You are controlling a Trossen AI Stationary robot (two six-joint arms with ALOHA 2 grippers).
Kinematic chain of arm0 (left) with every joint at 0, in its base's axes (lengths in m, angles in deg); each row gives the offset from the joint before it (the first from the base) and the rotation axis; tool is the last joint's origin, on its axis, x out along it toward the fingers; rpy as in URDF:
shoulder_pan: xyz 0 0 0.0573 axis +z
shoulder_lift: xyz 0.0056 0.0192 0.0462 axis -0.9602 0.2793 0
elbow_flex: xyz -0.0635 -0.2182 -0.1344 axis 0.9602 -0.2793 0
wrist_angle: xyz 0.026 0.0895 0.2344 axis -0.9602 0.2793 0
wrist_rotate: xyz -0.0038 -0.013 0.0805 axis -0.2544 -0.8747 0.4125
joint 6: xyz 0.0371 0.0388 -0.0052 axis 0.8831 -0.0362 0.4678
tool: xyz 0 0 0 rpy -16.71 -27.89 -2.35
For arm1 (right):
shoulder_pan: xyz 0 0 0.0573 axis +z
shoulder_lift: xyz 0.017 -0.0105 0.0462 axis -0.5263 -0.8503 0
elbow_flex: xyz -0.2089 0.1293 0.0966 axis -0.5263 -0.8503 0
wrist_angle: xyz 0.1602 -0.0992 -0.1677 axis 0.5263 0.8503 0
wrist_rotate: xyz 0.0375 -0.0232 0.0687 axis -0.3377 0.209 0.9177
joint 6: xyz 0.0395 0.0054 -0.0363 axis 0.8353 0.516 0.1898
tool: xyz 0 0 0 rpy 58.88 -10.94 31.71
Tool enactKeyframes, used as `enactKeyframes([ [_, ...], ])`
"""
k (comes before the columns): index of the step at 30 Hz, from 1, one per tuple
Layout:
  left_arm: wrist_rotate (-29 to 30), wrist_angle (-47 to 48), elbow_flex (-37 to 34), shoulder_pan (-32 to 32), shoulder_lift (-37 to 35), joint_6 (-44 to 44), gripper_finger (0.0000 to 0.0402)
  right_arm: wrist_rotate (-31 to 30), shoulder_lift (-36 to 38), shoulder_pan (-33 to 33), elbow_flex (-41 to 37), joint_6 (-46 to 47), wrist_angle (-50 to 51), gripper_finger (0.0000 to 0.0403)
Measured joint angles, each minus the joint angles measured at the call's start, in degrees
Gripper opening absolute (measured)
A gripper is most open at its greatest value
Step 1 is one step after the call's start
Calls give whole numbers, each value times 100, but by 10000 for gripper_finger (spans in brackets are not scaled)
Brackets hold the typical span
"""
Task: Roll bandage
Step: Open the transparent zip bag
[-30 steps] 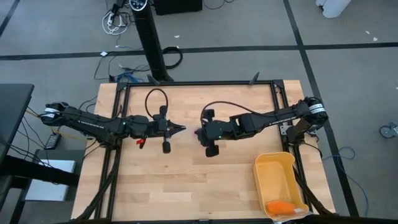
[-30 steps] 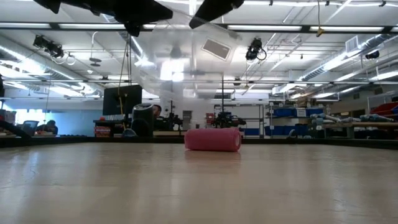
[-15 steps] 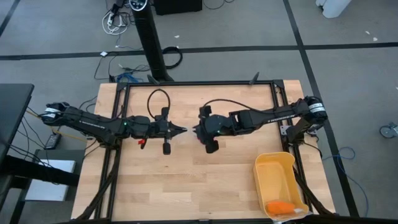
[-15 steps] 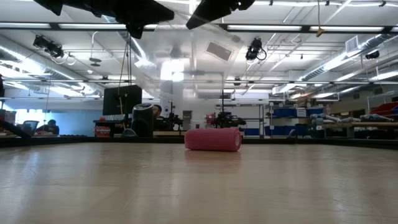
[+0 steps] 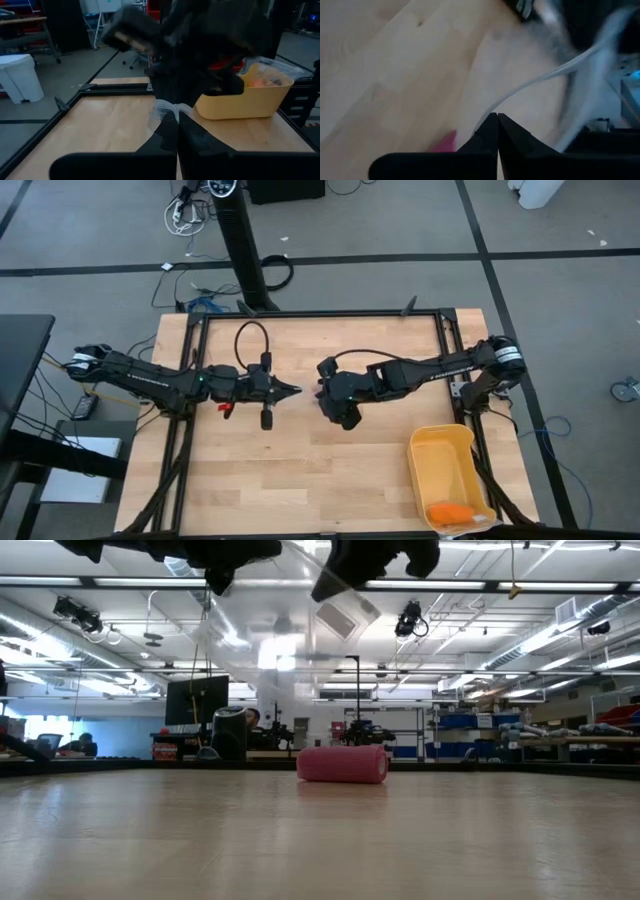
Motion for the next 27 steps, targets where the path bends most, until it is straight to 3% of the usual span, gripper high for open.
enactKeyframes([
  [6, -85, -15, -1, 0, 138, -114, 1, -115, -107, -15, -3, 800, -460, 8],
  [15, -79, -37, -3, -2, 422, -118, 1, 34, -104, -225, -89, 2489, -471, 68],
  [21, -63, -58, -3, -2, 459, -113, 1, 431, -104, -204, -610, 2800, -1089, 8],
  [27, 459, -51, -5, -178, 726, 79, 1, 398, -104, -175, -1027, 3085, -1957, 3],
])
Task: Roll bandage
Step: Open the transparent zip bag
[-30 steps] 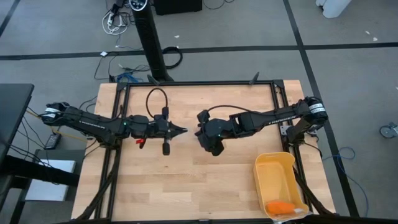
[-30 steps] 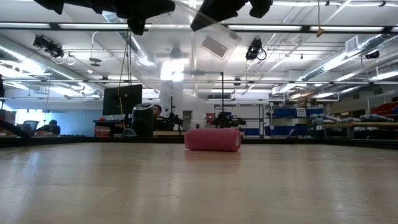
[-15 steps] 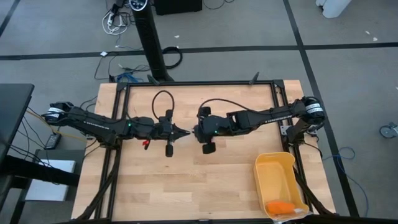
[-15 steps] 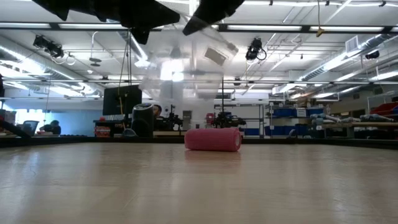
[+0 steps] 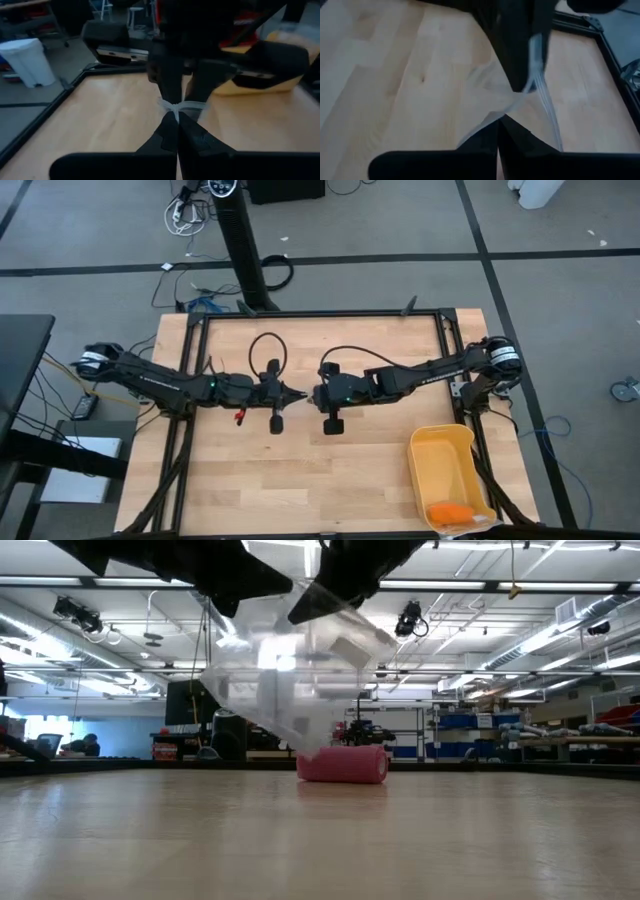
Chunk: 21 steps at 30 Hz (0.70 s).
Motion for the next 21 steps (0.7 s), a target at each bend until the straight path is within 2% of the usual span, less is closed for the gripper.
enactKeyframes([
  [3, 447, 33, 0, -162, 81, 177, 1, -73, 0, -9, -98, 356, -108, 13],
  [6, 935, 11, 0, -312, 90, 364, 1, -88, 0, -28, -181, 547, -20, 39],
  [12, 1166, 6, 0, -419, 126, 271, 1, -81, 0, -45, -273, 534, -245, 119],
  [15, 1343, -55, 0, -443, 209, 265, 1, -5, 0, -60, -276, 383, -458, 143],
  [18, 1380, -264, 2, -456, 366, 264, 1, 23, 0, -52, -276, 111, -649, 134],
  [21, 1379, -443, 2, -462, 467, 263, 1, 39, 0, -46, -276, -61, -674, 82],
])
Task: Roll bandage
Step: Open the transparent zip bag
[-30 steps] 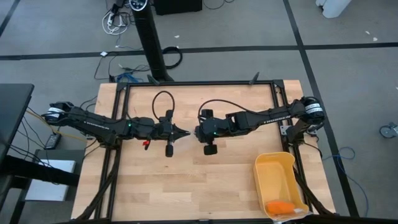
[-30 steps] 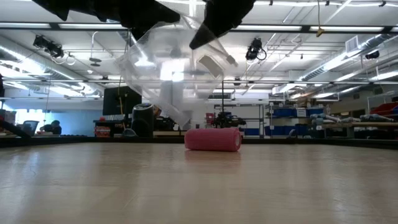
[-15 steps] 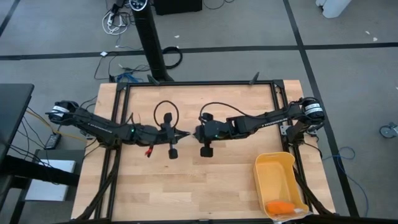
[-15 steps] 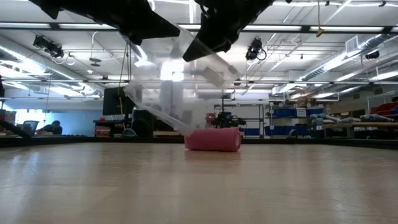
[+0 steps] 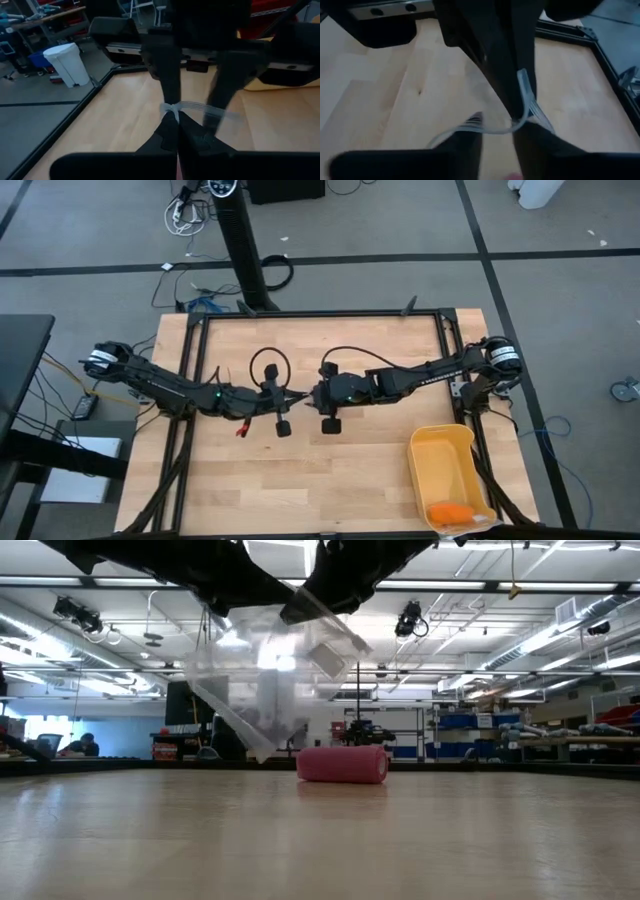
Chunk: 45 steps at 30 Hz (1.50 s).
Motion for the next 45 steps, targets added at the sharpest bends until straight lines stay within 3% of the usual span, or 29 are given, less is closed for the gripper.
enactKeyframes([
  [3, 11, -88, 0, 0, 3, 2, 1, -3, 0, -3, -34, -36, -27, 16],
  [9, 42, -507, 0, -40, 3, 0, 1, -4, 0, 0, -39, 35, 9, 3],
  [16, 451, -1080, -240, -329, 3, 21, 1, -499, 0, -8, -39, 390, -36, 19],
  [26, 362, -3388, -1488, -445, -2, 168, 1, 166, 0, -61, -39, -11, -196, 57],
  [32, 123, -3519, -1585, -446, -2, 414, 0, 533, -4, -254, -42, -212, -424, 56],
  [39, 15, -3631, -1585, -437, -2, 466, 0, 1029, -4, -372, -42, -295, -531, 5],
  [45, 15, -3836, -1585, -435, -2, 530, 0, 1047, -4, -376, -42, -129, -621, 67],
])
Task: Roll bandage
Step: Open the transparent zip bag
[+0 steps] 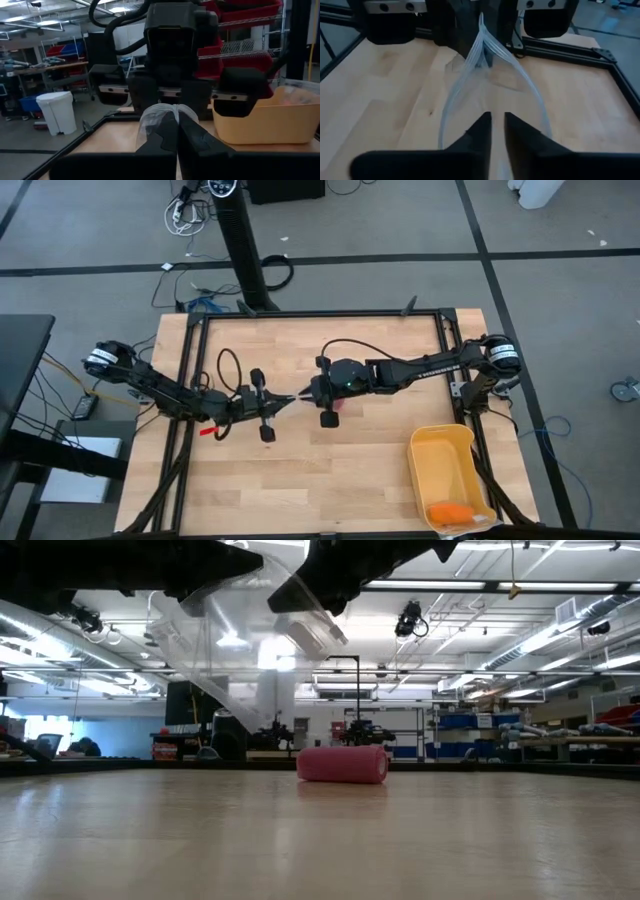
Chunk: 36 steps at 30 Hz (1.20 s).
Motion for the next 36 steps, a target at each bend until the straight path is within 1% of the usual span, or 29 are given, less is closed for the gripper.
enactKeyframes([
  [4, -1, -59, 0, 0, 0, 10, 0, 249, 0, -39, 0, 196, -68, 120],
  [6, -2, -51, 0, 0, 0, 10, 0, 356, 0, -56, 0, 250, -71, 135],
  [8, -7, -51, 0, 0, 0, 10, 0, 382, 16, -63, 9, 217, -5, 139],
  [10, -47, -45, 0, 0, 0, -11, 0, 391, 43, -63, 46, 150, 68, 130],
  [12, -70, -34, 0, 0, 0, -65, 0, 393, 45, -63, 92, 49, -37, 109],
  [14, -108, 1, 2, 0, 0, -76, 0, 393, -38, -73, 139, -134, -79, 77],
  [16, -109, 24, 2, 0, 0, -100, 0, 393, -179, -76, 144, -421, -75, 34],
  [18, -109, 22, 1, 0, 0, -113, 0, 393, -291, -76, 142, -871, -64, 10],
  [22, -111, 21, 2, 2, 0, -218, 0, 373, -388, -35, 143, -1771, -57, 10],
  [26, -114, 66, 2, 2, 0, -250, 0, 280, -481, 3, 138, -2020, -290, 4],
  [29, -120, 121, 2, 2, 0, -253, 0, 260, -470, 0, 146, -1648, -367, 26],
  [34, -116, 170, 2, 2, 0, -253, 0, 305, -470, -2, 146, -819, -317, 96],
  [36, -118, 281, 2, 2, 0, -267, 0, 215, -470, -17, 146, -574, -273, 124],
])
